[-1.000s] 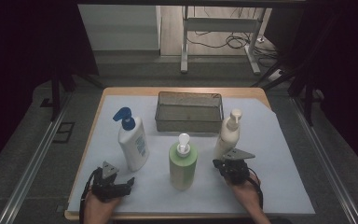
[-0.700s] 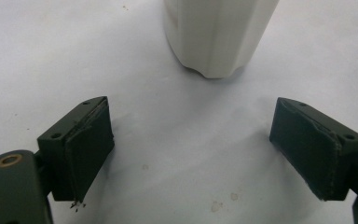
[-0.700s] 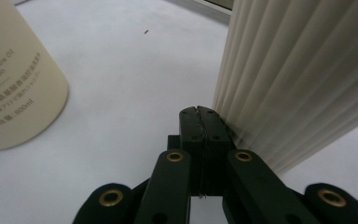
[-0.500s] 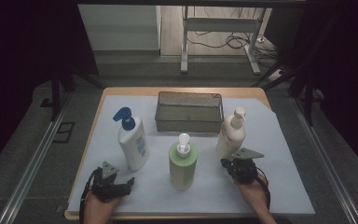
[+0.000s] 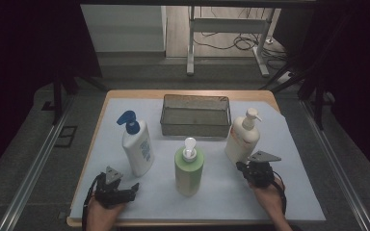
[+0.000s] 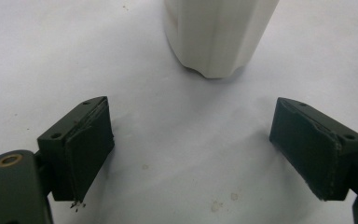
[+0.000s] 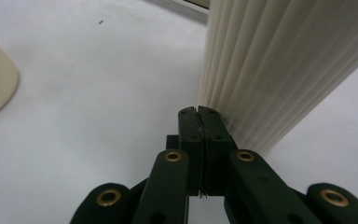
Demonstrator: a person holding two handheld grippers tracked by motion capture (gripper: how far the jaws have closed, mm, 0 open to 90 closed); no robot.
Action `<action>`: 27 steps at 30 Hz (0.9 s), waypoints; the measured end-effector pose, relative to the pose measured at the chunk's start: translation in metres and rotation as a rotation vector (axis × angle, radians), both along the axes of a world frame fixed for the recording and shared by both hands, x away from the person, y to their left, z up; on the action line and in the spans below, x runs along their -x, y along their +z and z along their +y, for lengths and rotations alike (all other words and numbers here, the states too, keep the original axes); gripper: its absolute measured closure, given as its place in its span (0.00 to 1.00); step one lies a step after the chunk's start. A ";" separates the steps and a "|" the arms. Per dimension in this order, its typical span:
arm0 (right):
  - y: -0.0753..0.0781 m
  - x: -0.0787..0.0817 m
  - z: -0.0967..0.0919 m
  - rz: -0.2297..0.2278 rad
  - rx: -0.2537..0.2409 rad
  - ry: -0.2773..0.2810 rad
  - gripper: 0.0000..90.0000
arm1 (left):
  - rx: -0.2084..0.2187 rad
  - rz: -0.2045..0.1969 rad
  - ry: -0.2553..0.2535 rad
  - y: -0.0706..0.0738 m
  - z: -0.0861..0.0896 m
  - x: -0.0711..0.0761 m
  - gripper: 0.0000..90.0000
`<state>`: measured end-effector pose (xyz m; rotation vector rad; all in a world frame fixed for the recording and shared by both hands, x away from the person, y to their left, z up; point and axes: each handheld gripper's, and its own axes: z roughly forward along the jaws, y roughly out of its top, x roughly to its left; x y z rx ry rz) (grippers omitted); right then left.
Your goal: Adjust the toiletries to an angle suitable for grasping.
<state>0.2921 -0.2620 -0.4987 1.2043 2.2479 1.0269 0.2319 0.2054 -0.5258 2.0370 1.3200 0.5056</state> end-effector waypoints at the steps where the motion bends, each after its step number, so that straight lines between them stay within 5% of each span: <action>1: 0.000 -0.001 -0.002 0.000 0.000 -0.002 0.98 | 0.000 0.000 0.000 0.000 0.000 0.000 0.14; 13: 0.000 -0.008 -0.019 -0.008 0.000 -0.047 0.97 | 0.000 0.001 0.000 0.000 0.000 0.000 0.14; 27: 0.010 0.002 -0.023 -0.012 -0.023 -0.025 0.80 | 0.000 0.000 0.000 0.000 0.000 0.000 0.14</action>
